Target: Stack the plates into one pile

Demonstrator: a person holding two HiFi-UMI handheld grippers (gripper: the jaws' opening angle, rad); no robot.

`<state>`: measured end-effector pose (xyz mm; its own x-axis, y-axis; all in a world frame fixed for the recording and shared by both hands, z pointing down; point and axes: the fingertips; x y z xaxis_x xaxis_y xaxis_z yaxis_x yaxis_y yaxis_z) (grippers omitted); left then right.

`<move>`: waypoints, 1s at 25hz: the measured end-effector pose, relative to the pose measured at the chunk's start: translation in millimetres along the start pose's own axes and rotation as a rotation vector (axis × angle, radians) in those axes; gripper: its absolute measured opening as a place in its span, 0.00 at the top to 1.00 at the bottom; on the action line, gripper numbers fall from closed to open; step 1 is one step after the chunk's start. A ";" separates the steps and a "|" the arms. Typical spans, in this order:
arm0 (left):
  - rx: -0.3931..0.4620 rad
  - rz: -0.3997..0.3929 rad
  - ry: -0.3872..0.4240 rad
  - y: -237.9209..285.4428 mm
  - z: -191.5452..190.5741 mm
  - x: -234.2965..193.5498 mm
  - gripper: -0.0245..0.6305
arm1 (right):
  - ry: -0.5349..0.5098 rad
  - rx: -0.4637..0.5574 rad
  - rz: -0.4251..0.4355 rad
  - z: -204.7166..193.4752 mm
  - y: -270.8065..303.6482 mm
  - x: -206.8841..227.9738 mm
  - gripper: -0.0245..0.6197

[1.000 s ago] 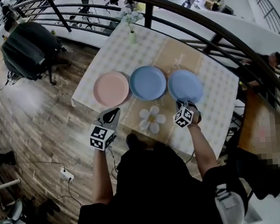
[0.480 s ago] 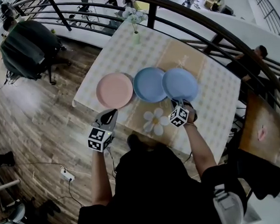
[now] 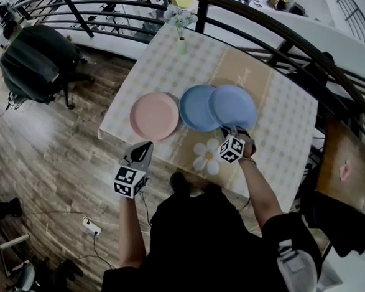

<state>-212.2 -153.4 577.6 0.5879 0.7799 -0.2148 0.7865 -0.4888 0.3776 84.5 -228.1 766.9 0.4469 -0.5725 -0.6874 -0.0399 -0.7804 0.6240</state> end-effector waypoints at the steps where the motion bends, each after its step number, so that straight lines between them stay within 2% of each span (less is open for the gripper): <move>1: -0.002 -0.002 0.000 -1.8 -0.6 -2.1 0.96 | -0.003 0.000 -0.001 3.8 0.6 -1.3 0.93; 13: -0.014 -0.018 0.001 -14.6 -5.7 -23.0 0.96 | -0.032 0.025 0.019 40.7 15.5 -25.0 0.93; 25: -0.025 0.005 -0.015 -37.6 -23.7 -39.6 0.96 | -0.050 0.073 0.028 81.0 26.3 -48.7 0.93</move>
<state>-269.5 -156.7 593.3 0.5948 0.7715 -0.2258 0.7784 -0.4828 0.4012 -10.7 -241.0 786.6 0.3999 -0.6048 -0.6887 -0.1178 -0.7791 0.6157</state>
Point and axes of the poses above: the fingertips, and each gripper's own axes: y forward along the fingers, x to its right, z out of its top, and after that the axes turned 15 degrees about -z, right-handed
